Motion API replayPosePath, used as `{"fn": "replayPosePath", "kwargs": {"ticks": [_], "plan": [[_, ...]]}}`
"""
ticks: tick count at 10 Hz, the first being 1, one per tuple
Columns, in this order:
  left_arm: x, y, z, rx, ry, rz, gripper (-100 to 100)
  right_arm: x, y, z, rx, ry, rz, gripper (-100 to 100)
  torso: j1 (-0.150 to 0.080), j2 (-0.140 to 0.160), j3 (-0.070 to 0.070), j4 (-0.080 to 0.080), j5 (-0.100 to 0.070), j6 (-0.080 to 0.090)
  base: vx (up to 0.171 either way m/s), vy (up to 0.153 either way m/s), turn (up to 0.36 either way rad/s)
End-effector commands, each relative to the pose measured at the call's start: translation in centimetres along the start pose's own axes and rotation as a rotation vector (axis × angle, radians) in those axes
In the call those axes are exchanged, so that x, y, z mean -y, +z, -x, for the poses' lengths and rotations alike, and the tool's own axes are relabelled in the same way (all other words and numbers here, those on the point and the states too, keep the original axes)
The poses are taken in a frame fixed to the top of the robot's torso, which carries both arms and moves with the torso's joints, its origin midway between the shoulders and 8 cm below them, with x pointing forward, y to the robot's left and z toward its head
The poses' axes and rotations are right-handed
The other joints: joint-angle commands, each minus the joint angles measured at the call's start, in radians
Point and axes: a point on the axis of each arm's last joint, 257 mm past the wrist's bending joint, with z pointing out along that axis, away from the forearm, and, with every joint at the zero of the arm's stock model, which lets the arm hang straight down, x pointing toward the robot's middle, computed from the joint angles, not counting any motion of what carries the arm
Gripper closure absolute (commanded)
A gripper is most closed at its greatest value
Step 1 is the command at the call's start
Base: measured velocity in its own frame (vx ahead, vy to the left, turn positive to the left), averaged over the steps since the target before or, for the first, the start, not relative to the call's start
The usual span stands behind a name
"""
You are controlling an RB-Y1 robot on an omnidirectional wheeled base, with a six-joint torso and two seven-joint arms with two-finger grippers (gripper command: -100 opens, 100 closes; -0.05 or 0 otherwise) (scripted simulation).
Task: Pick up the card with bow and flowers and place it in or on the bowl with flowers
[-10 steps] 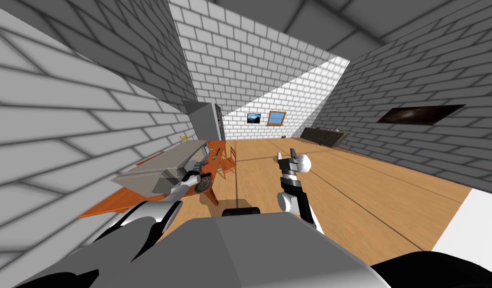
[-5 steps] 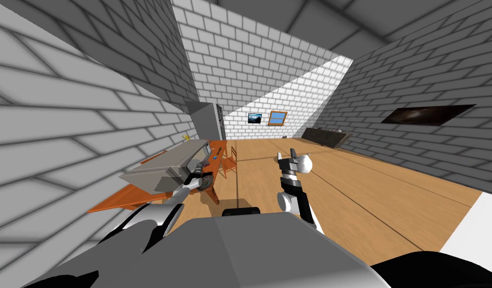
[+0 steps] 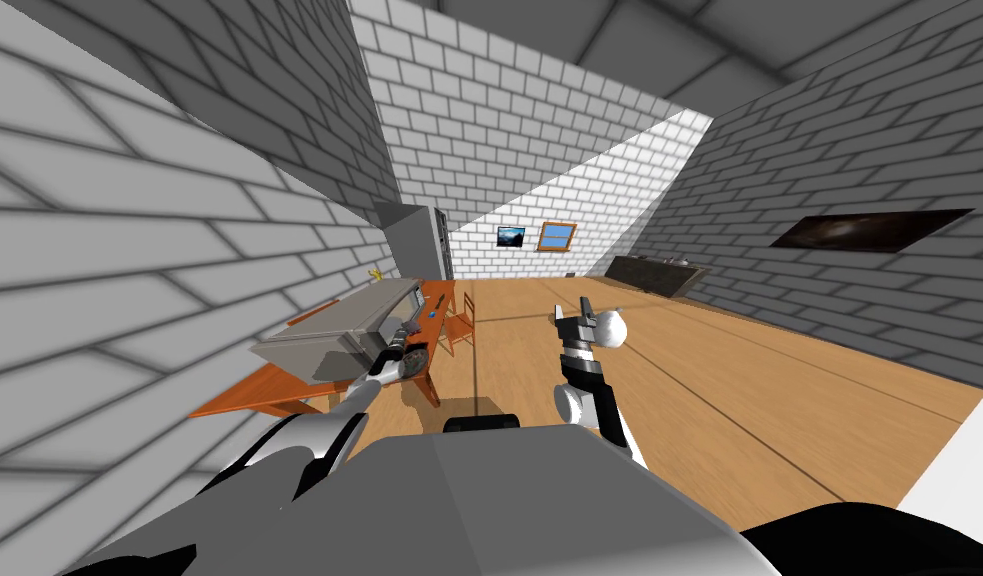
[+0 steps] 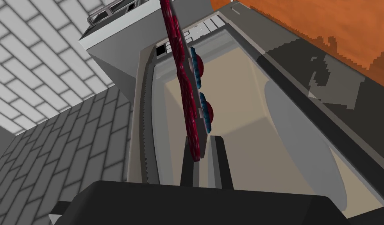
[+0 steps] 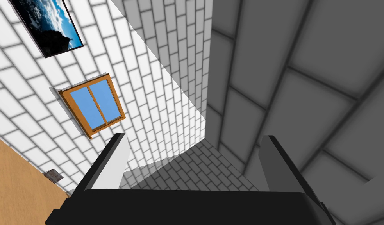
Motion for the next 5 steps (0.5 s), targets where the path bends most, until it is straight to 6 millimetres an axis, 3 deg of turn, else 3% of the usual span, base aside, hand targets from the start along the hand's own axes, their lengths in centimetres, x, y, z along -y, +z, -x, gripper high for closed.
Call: {"fn": "replayPosePath", "kwargs": {"ticks": [1,3,4,5], "plan": [[-0.2,-1.0,-1.2,-0.011,0.083,-0.027,100,0.0,0.0,0.0,0.000,0.000,0.000,0,0.000,0.000,0.000,0.000,0.000,0.000,-0.001,0.024,0.043],[0.1,-1.0,-1.0,-0.004,0.118,-0.039,100,0.0,0.0,0.0,0.000,0.000,0.000,0,0.001,0.000,0.000,0.000,0.000,0.000,-0.005,0.016,0.020],[0.0,-2.1,-2.3,-0.013,0.183,-0.068,100,0.0,0.0,0.0,0.000,0.000,0.000,0,0.000,0.000,0.000,0.000,0.000,0.000,0.005,0.033,0.057],[0.1,-2.1,-2.2,-0.009,0.201,-0.075,100,0.0,0.0,0.0,0.000,0.000,0.000,0,0.001,-0.001,-0.001,-0.001,0.000,0.000,0.004,0.026,0.028]]}}
